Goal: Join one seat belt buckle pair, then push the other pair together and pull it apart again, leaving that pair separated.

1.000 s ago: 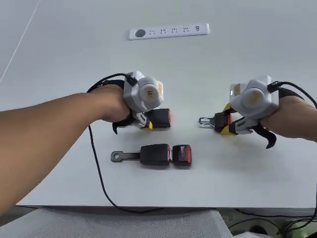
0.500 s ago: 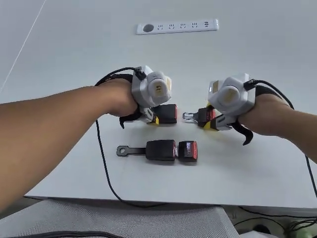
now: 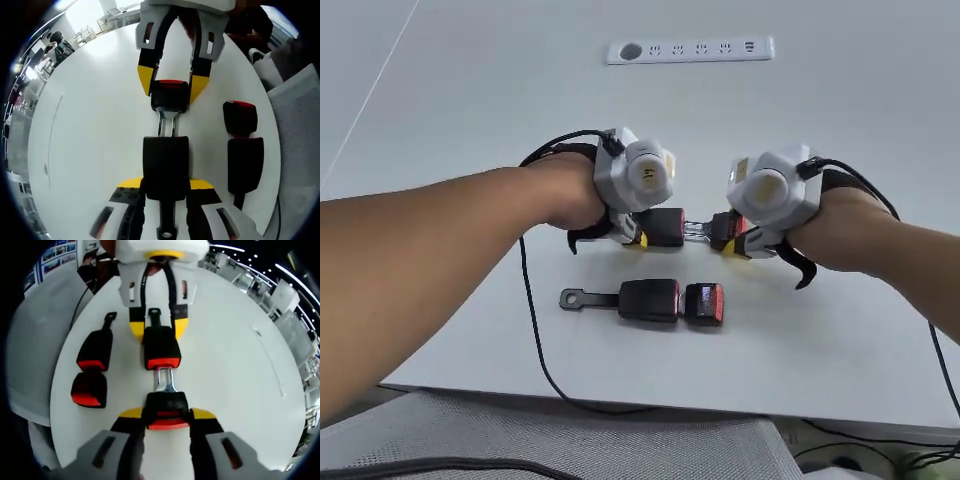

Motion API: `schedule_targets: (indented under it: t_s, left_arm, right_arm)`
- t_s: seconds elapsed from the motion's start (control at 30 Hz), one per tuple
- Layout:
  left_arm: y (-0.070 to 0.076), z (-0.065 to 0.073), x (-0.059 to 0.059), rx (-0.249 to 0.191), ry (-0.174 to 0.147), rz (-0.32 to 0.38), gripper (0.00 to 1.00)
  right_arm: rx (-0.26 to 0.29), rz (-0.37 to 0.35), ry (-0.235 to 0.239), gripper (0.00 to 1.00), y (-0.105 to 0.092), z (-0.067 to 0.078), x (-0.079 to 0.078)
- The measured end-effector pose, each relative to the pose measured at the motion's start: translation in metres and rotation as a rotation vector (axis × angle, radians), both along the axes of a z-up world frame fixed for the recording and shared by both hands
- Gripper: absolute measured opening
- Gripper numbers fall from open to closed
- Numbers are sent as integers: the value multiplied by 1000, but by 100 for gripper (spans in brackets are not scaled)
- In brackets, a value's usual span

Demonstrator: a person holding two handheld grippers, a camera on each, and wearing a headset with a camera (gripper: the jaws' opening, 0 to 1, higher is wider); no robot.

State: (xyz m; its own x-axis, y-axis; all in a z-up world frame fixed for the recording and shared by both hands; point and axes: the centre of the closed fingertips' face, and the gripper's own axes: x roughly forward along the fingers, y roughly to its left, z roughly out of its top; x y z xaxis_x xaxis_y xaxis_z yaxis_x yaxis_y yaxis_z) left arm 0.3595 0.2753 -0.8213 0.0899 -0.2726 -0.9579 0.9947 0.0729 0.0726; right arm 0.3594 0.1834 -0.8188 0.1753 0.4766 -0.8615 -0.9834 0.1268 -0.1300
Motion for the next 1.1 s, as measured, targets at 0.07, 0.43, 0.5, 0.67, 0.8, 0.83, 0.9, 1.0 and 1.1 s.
schedule_targets:
  t_s: [0.07, 0.43, 0.5, 0.67, 0.8, 0.83, 0.9, 1.0, 1.1]
  left_arm:
    - [0, 0, 0, -1, 0, 2, 32]
    - [-1, 1, 0, 13, -5, -6, 32]
    - [-1, 1, 0, 18, -6, -11, 32]
    - [-1, 1, 0, 12, -16, -17, 31]
    - [-1, 1, 0, -9, -14, -31, 31]
    - [-1, 0, 0, -7, -14, -35, 31]
    - [-3, 0, 1, 7, -10, -35, 31]
    - [-2, -1, 1, 16, -5, -35, 31]
    - [-2, -1, 1, 15, -4, -36, 31]
  right_arm:
    - [-1, 1, -2, 33, 0, 0, 0]
    - [20, 6, -9, 33, 10, 1, -1]
    - [32, 6, -5, 33, 13, 1, -2]
    - [29, 19, -9, 32, 13, 0, -1]
    - [36, 29, 7, 31, 14, 0, 0]
    - [36, 34, 10, 31, 15, -1, 0]
    - [32, 36, 11, 31, 16, -1, 1]
    - [28, 37, 10, 30, 17, -1, 1]
    - [32, 42, 10, 30, 21, -1, 2]
